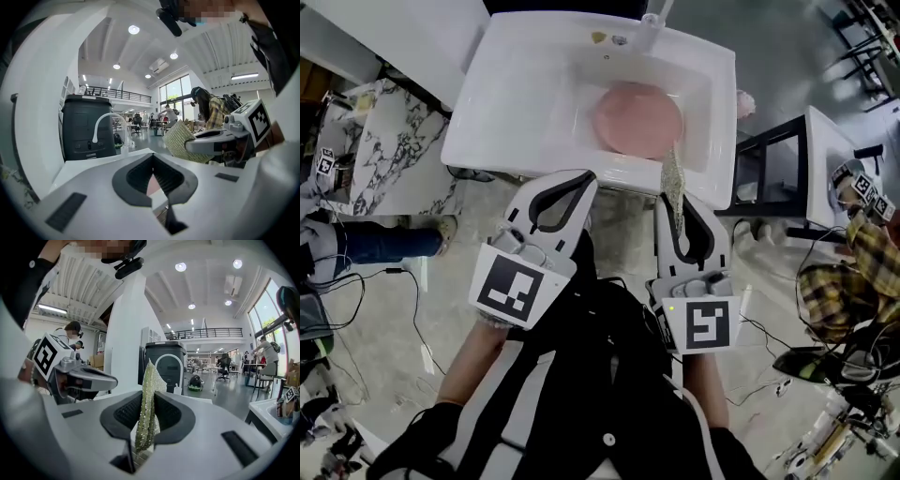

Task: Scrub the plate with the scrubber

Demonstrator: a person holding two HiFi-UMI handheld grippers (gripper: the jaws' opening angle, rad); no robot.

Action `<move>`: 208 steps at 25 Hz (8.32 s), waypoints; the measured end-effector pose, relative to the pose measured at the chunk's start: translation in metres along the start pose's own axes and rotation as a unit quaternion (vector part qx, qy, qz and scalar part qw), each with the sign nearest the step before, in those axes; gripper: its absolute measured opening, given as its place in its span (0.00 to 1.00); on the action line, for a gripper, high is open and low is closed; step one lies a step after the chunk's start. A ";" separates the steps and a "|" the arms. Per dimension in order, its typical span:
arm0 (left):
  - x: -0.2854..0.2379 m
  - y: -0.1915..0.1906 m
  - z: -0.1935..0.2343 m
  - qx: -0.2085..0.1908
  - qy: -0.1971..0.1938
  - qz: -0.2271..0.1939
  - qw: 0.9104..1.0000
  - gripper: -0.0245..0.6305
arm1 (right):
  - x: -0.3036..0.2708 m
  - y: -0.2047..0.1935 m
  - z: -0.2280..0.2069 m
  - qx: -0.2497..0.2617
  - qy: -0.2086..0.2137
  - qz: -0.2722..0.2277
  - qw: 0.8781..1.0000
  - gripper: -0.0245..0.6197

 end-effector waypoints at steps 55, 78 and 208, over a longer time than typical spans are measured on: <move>-0.202 -0.228 0.172 0.150 0.059 0.232 0.959 0.21 | -0.209 -0.199 -0.133 0.031 0.040 0.188 0.981 0.15; -0.198 -0.367 0.176 0.295 0.136 0.410 0.852 0.26 | -0.233 -0.299 -0.162 0.096 0.061 0.283 0.952 0.15; -0.196 -0.375 0.185 0.375 0.159 0.372 0.834 0.06 | -0.198 -0.374 -0.096 0.219 0.480 0.339 0.779 0.15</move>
Point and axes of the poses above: the fingertips, and each gripper's own axes: x backward along the fingers, z to its left, y out of its top, the point moved 3 cm from there along x, backward along the fingers, and after that the axes turned 14 degrees about -z, right-handed, at the moved point
